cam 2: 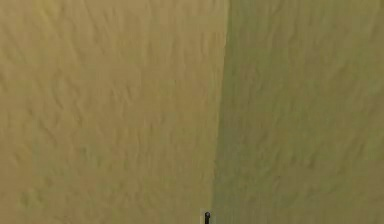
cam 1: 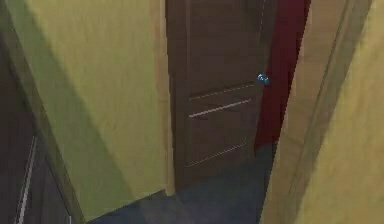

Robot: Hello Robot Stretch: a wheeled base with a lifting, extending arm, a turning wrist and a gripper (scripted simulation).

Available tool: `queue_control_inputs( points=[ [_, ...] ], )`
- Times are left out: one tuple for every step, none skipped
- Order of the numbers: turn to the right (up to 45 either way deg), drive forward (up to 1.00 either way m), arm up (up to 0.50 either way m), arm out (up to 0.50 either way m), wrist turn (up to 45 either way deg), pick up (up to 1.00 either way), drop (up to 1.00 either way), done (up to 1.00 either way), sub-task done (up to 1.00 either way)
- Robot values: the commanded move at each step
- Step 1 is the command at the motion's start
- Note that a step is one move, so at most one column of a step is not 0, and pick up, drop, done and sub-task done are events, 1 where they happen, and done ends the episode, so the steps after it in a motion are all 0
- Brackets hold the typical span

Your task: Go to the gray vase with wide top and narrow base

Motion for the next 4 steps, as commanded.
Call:
queue_control_inputs(
  points=[
    [0.0, 0.85, 0.00, 0.00, 0.0, 0.00, 0.00, 0.00, 0.00],
    [45.0, 0.00, 0.00, 0.00, 0.0, 0.00, 0.00, 0.00, 0.00],
    [9.0, 0.00, 0.00, 0.00, 0.0, 0.00, 0.00, 0.00, 0.00],
    [0.0, 0.30, 0.00, 0.00, 0.0, 0.00, 0.00, 0.00, 0.00]
  ],
)
